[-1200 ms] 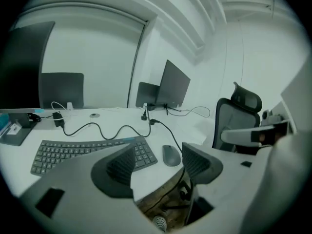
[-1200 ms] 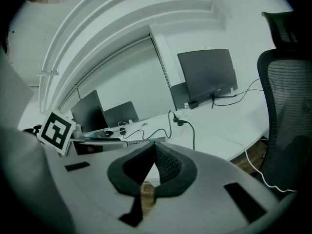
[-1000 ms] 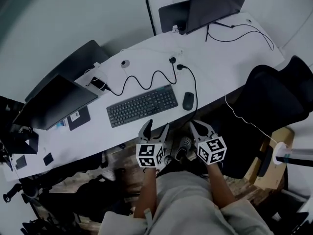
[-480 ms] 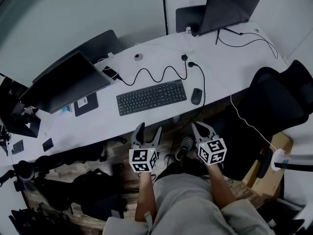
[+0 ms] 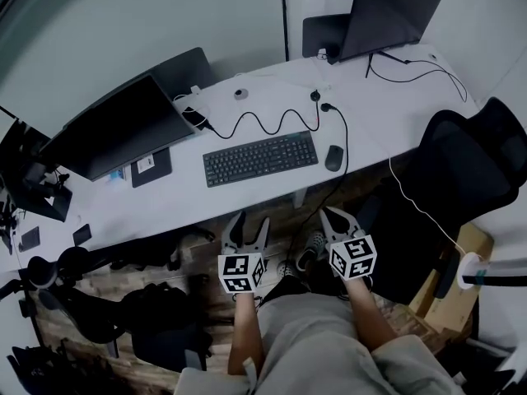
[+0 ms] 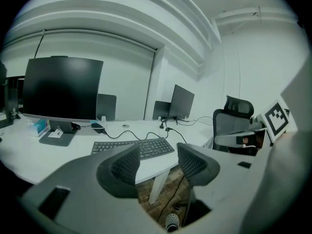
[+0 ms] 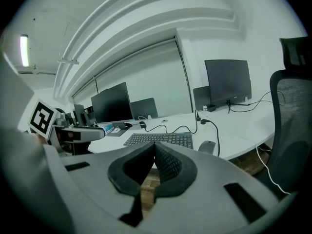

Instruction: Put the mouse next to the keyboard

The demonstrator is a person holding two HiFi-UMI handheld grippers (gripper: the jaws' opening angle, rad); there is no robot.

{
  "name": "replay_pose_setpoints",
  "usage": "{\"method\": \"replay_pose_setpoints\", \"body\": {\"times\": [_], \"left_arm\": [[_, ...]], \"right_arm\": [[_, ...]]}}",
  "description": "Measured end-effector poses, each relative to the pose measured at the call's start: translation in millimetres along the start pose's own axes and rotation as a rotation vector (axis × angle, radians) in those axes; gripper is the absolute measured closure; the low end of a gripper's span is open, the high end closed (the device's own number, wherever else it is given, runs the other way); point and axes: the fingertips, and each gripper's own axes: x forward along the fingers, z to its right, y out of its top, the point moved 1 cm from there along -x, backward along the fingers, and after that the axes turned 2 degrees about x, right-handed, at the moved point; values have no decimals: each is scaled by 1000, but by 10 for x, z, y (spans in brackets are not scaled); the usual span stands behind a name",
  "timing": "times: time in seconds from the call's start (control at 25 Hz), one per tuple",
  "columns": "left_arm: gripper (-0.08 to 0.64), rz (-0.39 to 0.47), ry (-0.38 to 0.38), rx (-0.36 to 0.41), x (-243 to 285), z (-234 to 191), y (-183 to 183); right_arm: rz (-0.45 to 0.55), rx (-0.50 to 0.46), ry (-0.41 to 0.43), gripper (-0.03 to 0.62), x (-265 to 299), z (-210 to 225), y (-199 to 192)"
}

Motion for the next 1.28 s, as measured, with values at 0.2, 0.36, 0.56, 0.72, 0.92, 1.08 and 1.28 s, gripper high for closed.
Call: {"method": "replay_pose_setpoints", "body": {"times": [0.2, 0.36, 0.56, 0.72, 0.92, 1.08, 1.28], "left_arm": [[387, 22, 44, -6, -90, -56, -30], [468, 38, 83, 13, -145, -54, -42], [507, 38, 83, -1, -199, -36, -118], [524, 49, 79, -15, -174, -71, -143], [537, 37, 66, -19, -89, -48, -124], [537, 3, 45, -2, -3, -24, -116], [537, 10, 29, -4, 50, -14, -54]], "right_arm": [[-11, -22, 4, 584, -88, -72, -87], [-12, -20, -5, 584, -136, -78, -121], [-17, -14, -16, 584, -210, -108, -213], [-29, -33, -12, 584, -244, -136, -262], [-26, -35, -31, 584, -285, -76, -232], [-42, -26, -49, 584, -318, -48, -283], [-57, -9, -72, 584, -365, 48, -329]]}}
